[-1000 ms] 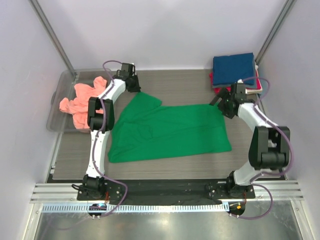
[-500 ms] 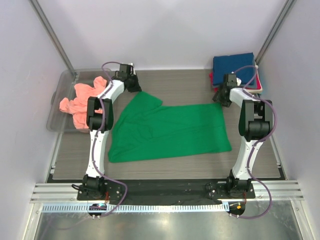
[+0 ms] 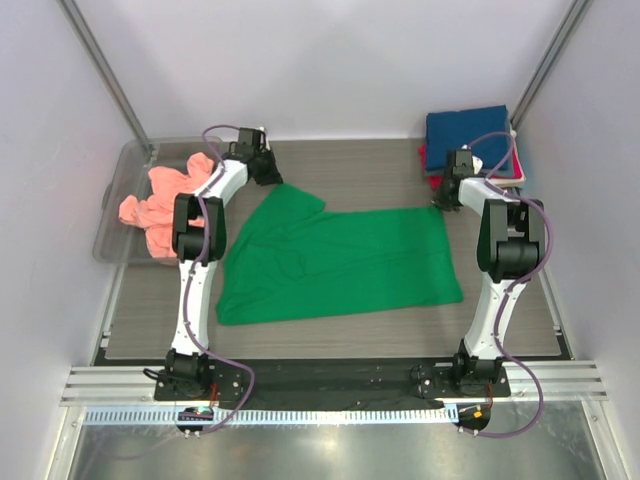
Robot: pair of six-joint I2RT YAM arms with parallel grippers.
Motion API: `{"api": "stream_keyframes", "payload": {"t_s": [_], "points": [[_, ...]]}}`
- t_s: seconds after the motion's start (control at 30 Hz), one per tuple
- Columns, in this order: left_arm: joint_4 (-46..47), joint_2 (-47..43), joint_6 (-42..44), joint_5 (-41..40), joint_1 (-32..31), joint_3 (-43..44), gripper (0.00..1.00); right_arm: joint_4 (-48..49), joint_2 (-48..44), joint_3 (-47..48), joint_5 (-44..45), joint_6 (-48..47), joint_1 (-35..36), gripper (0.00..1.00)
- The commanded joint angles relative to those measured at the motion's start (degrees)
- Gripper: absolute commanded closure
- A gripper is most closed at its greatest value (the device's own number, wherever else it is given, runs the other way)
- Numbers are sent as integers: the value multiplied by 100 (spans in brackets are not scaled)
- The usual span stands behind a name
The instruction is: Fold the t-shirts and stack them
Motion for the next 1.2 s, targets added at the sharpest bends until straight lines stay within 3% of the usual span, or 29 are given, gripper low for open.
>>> {"api": "stream_keyframes", "payload": {"t_s": [0.0, 0.23, 0.77, 1.17], "points": [[-757, -351, -46, 39, 15, -201, 100, -89, -393, -145, -55, 36, 49, 99], [-1171, -1484, -55, -23, 15, -692, 100, -124, -1208, -311, -223, 98, 57, 99], [-1224, -4499, -213, -454, -459, -3750, 100, -177, -3099, -2060, -310, 1, 57, 99], [-1830, -6607, -547, -867, -943, -5104, 100, -168, -3926, -2842, -267, 89, 49, 99]]}}
